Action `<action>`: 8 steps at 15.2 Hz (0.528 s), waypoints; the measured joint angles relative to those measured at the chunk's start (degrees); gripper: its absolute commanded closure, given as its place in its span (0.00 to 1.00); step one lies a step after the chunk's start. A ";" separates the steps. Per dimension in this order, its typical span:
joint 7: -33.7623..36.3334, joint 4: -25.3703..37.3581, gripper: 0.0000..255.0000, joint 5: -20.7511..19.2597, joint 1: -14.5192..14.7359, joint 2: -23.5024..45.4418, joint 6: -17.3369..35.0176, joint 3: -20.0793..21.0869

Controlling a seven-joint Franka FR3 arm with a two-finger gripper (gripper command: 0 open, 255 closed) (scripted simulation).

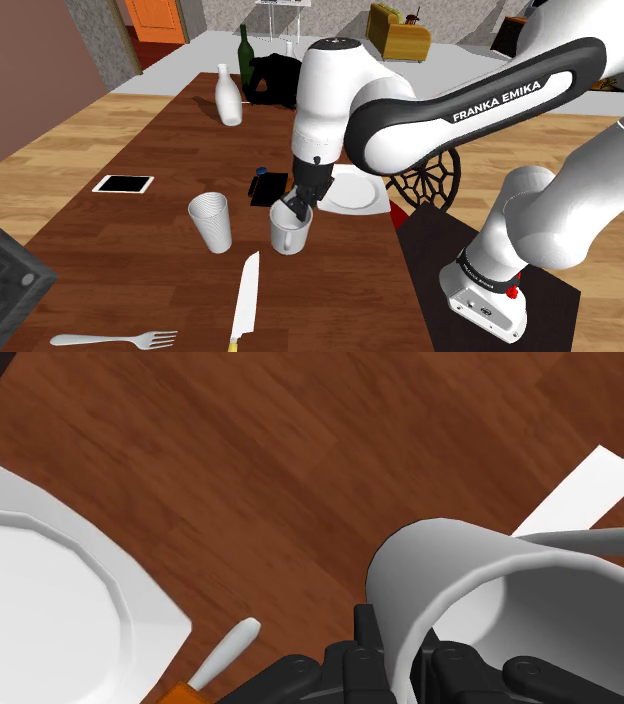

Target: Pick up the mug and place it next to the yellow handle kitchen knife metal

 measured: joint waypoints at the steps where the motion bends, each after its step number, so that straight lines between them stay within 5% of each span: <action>1: 0.00 -0.43 1.00 -0.07 -0.03 0.35 0.76 0.07; 8: 0.56 -3.56 1.00 -0.62 -0.12 3.13 6.59 0.89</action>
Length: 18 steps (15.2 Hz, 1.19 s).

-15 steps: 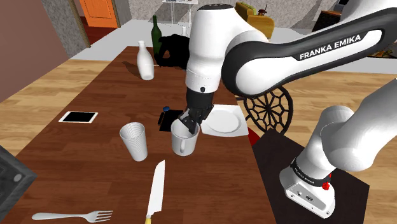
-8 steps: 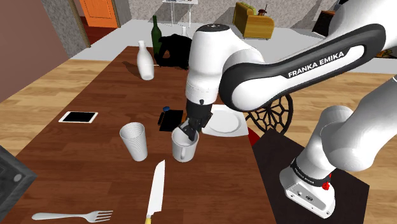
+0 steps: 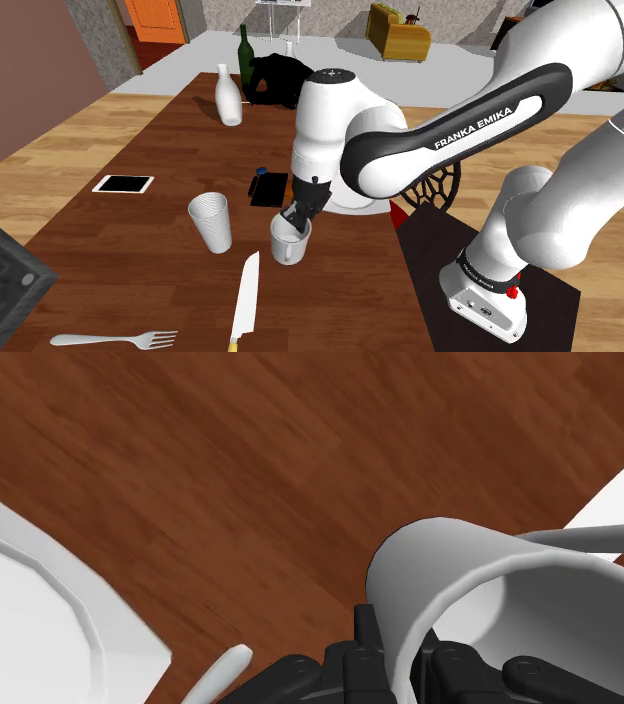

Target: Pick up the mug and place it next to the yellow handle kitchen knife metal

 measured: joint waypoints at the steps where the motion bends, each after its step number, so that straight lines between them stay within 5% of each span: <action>1: 0.11 -0.29 1.00 -0.19 -0.07 0.58 0.85 0.11; 12: 0.79 -2.71 1.00 -1.10 -0.27 3.53 6.10 0.73; 13: 0.79 -2.71 0.00 -1.10 -0.27 3.54 6.11 0.73; 18: 0.79 -2.71 0.00 -1.10 -0.27 3.53 6.13 0.73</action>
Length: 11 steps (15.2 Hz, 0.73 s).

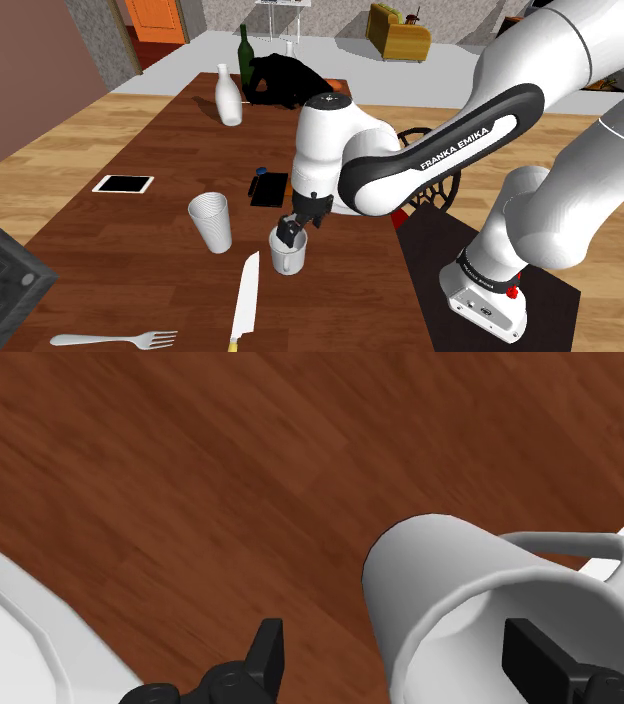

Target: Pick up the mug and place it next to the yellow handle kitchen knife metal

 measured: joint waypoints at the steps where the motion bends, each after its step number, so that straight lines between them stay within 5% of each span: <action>1: 0.00 0.00 0.00 0.00 0.00 0.00 0.00 0.00; 5: -1.37 1.89 0.00 1.62 0.33 -4.71 -6.31 -1.02; 11: -1.42 2.90 0.00 1.70 0.36 -5.32 -8.00 -1.18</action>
